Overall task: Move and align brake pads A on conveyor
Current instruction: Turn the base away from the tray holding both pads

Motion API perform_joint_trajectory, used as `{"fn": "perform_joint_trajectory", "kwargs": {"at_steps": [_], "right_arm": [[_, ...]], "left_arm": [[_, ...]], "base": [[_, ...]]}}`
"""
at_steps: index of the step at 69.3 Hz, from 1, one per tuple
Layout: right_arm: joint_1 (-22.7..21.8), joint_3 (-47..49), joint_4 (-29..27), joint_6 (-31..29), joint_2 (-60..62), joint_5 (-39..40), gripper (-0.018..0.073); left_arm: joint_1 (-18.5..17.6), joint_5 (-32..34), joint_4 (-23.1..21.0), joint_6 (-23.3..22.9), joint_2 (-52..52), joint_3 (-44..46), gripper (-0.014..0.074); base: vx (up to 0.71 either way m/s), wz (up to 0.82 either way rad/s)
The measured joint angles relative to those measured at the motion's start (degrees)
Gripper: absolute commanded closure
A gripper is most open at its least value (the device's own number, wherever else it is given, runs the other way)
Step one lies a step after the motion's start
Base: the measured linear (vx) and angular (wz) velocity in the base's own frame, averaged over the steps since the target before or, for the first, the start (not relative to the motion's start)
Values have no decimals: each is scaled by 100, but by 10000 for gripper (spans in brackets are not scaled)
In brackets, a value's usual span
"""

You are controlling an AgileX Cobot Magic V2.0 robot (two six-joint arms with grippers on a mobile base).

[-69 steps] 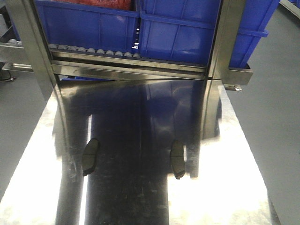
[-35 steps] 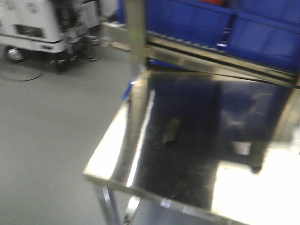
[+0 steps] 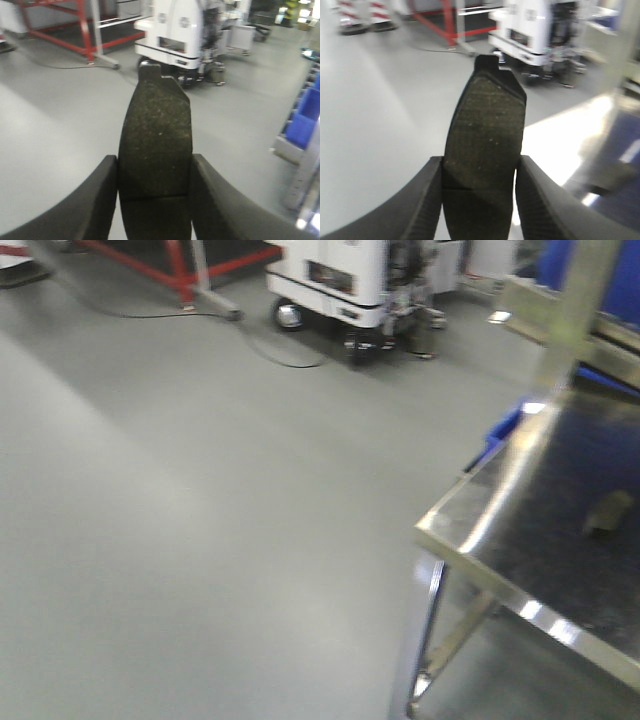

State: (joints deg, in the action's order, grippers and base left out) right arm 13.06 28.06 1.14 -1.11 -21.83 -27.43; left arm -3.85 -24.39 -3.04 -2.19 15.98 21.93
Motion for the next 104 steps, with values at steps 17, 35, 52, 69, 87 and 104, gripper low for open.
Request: {"fn": "perform_joint_trajectory", "kwargs": {"at_steps": [17,35,52,69,87,104], "right_arm": [[0,0,0,0,0,0,564],[0,0,0,0,0,0,564],[0,0,0,0,0,0,564],[0,0,-5,0,0,0,564],[0,0,-5,0,0,-17,564],[0,0,-5,0,0,-17,564]], "left_arm": [[0,-6,0,0,0,0,602],[0,-6,0,0,0,0,602],[0,-6,0,0,0,0,602],[0,-11,0,0,0,0,602],[0,-11,0,0,0,0,602],[0,-15,0,0,0,0,602]], "base": [[-21,85],[-16,76],[-7,72],[1,51],[9,35],[22,36]]}}
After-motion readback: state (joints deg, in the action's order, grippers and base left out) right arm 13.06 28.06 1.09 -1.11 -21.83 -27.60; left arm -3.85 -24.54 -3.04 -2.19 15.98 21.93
